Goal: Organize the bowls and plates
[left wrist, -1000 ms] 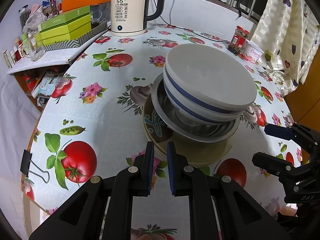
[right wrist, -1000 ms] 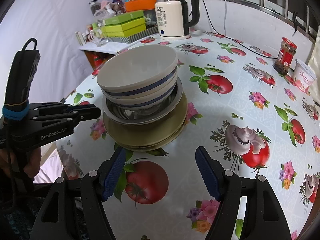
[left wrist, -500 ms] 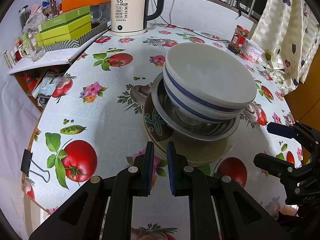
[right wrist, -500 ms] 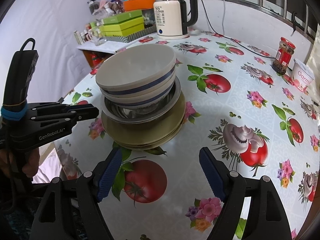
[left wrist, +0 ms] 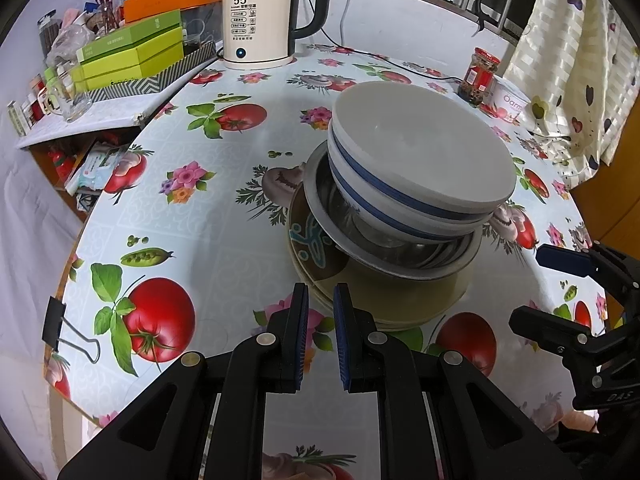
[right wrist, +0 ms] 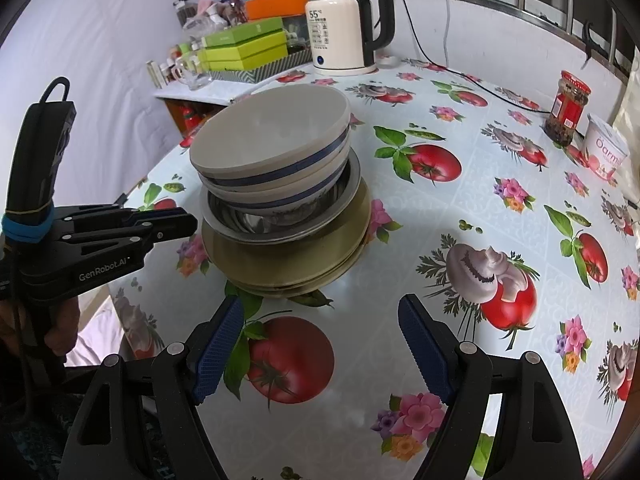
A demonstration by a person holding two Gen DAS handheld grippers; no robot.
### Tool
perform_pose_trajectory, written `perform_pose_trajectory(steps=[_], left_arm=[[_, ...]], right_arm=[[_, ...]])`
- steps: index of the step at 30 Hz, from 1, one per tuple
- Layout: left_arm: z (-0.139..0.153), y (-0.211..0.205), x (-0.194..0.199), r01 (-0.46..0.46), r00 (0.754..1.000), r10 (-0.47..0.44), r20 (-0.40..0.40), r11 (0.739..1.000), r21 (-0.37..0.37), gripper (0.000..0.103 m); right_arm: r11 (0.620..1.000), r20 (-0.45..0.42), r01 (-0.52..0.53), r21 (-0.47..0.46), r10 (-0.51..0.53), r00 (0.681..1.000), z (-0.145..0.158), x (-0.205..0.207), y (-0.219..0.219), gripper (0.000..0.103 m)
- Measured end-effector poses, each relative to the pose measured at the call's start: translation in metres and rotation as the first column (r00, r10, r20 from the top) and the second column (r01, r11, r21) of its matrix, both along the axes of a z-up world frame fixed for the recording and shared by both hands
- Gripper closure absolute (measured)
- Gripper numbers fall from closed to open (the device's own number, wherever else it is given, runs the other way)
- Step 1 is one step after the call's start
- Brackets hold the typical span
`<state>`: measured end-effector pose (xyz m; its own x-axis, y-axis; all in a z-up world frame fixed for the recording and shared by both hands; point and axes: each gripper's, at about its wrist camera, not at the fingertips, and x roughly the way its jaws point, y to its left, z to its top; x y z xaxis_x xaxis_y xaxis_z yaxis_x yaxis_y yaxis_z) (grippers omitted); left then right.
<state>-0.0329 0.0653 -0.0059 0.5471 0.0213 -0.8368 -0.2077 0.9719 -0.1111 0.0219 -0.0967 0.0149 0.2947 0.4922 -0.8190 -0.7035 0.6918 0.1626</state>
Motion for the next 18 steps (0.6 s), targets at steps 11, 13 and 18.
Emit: perform_pose_trajectory(steps=[11,13,18], left_arm=[[0.0,-0.0003,0.0013,0.0,1.0,0.0,-0.01,1.0,-0.001,0.09],[0.0002,-0.0002,0.001,0.0,1.0,0.0,-0.011,1.0,-0.002,0.09],[0.0003,0.0,0.001,0.0,1.0,0.0,-0.011,1.0,0.0,0.09]], right_arm=[[1.0,0.0,-0.002,-0.002,0.002,1.0,-0.0007,-0.0011,0.0012,0.023],[1.0,0.0,-0.002,-0.002,0.002,1.0,-0.0005,-0.0011,0.0015,0.023],[1.0,-0.002,-0.001,-0.002,0.001,1.0,-0.0006,-0.001,0.0015,0.023]])
